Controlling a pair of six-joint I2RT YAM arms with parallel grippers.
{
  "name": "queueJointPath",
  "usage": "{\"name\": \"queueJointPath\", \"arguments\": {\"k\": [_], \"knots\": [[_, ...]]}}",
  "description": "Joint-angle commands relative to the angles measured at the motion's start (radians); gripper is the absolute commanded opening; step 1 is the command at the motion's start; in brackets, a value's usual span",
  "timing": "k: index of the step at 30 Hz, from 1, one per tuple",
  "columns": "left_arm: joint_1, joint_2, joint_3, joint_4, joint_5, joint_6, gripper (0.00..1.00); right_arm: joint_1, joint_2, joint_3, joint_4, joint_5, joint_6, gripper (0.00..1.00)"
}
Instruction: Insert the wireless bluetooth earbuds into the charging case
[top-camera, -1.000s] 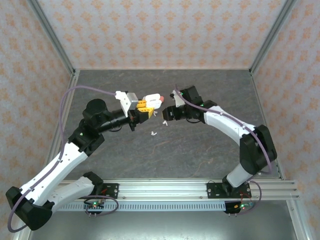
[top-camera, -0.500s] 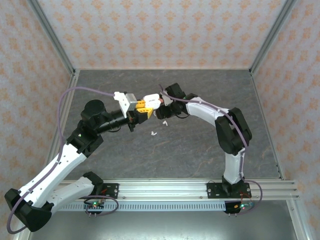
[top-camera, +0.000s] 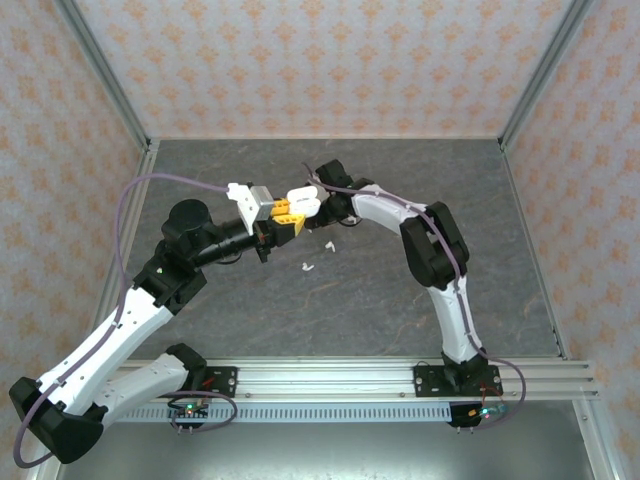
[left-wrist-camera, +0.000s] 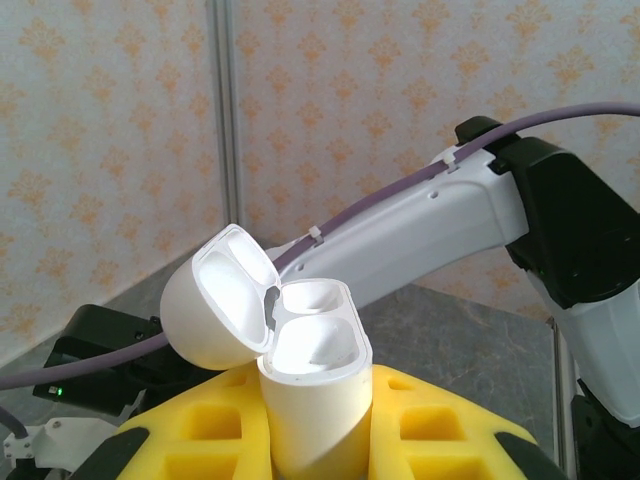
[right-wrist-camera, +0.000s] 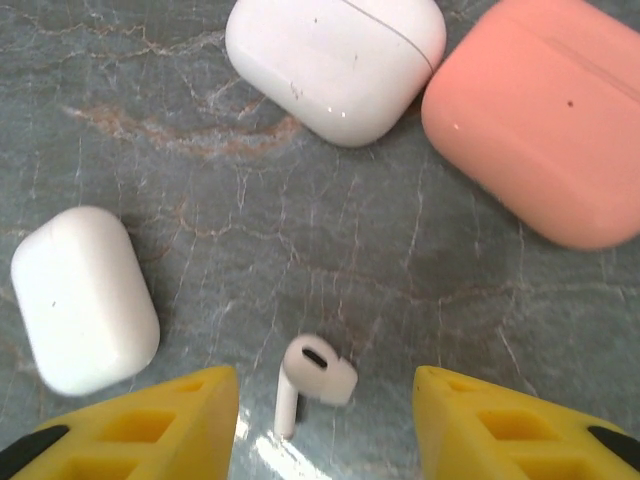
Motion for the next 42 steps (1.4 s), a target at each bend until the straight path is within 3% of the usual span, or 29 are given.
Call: {"name": "queueJointPath", "arguments": {"k": [1,21,29,32,42], "knots": [[-0.006,-0.01,-0.002,0.003,-0.015,0.006,0.02,0.013,0.043,0.072,-0.046,0.009,-0.028,0.49],[-0.006,0.0,0.0,-0.013,-0.035,0.015,0.02,0.033,0.083,0.067,-0.116,0.055,-0.081,0.41],[-0.006,0.003,0.006,-0.025,-0.041,0.018,0.02,0.037,0.102,0.064,-0.137,0.082,-0.102,0.28],[-0.006,0.004,0.007,-0.029,-0.045,0.018,0.02,0.038,0.086,0.057,-0.132,0.081,-0.104,0.21],[-0.006,0.0,-0.003,-0.026,-0.046,0.0,0.02,0.008,-0.099,-0.032,-0.025,0.061,-0.039,0.21]]}}
